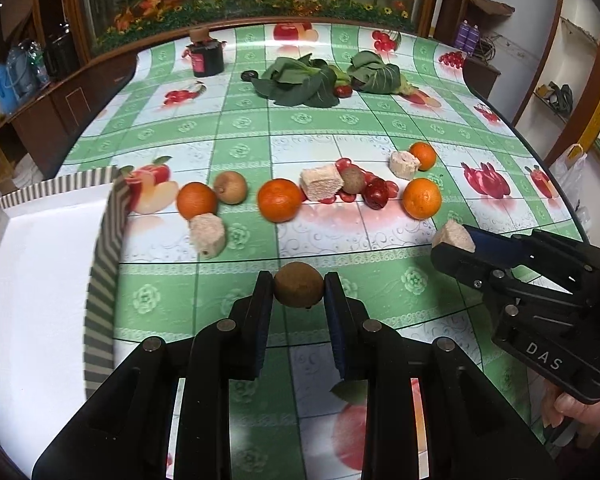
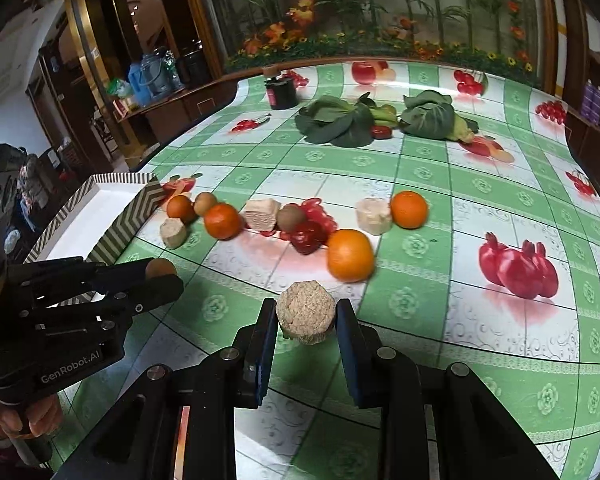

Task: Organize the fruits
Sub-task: 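Carry the kiwi and the beige cake with both grippers over the white tray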

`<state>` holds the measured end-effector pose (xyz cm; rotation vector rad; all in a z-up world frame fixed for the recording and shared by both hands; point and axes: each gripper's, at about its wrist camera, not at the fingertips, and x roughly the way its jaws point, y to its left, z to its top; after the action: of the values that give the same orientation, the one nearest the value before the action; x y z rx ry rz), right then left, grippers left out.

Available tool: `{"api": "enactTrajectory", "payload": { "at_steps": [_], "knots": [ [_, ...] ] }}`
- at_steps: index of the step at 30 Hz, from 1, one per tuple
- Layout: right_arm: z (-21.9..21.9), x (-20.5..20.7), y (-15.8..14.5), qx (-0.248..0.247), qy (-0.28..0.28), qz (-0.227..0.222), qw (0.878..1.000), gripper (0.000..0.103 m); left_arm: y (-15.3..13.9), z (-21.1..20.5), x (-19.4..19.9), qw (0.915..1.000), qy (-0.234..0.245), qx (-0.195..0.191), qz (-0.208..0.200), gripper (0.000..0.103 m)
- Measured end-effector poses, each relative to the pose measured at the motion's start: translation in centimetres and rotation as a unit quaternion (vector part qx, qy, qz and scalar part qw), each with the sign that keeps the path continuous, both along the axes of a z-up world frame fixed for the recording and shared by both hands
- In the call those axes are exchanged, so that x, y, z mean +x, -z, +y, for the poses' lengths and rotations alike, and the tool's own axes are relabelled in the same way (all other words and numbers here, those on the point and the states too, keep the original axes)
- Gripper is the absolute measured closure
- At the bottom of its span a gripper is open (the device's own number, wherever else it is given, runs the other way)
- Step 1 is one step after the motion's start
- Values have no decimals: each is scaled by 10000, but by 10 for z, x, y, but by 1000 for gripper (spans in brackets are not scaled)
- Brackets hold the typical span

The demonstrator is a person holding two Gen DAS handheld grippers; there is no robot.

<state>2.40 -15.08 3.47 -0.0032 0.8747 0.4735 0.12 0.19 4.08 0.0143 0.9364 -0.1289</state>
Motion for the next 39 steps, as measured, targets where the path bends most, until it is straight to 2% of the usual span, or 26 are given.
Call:
{"api": "enactTrajectory", "payload": {
  "at_steps": [14,30,35,39],
  "knots": [
    [39,0,-11,-11,-314,-41,9995,74,-21,36,-9,9996,-263,71,-73,78],
    [123,13,-27,7,-1021,-100,9947,74,-35,139,-3,9935,-1066,385,-65,78],
    [158,20,-32,28,-1349,-138,9908,74,-32,178,8,9899,-1384,290,68,78],
    [193,29,-34,70,-1645,-137,9863,74,-24,194,20,9879,-1518,272,183,78]
  ]
}}
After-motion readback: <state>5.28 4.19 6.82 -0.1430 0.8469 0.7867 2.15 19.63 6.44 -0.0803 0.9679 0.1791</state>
